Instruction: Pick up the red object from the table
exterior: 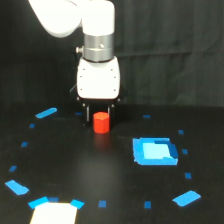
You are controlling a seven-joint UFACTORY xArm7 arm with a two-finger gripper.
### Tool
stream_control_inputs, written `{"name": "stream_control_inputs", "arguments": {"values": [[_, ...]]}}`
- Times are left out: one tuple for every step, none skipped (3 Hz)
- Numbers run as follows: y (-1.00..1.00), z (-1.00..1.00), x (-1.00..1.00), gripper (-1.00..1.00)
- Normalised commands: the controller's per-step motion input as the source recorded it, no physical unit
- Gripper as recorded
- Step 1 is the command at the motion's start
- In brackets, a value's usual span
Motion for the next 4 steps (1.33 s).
{"name": "stream_control_inputs", "arguments": {"values": [[0.07, -0.07, -0.64, -1.0], [-1.0, 0.64, 0.32, 1.0], [-1.0, 0.03, 0.13, 1.0], [0.25, 0.28, 0.02, -1.0]]}}
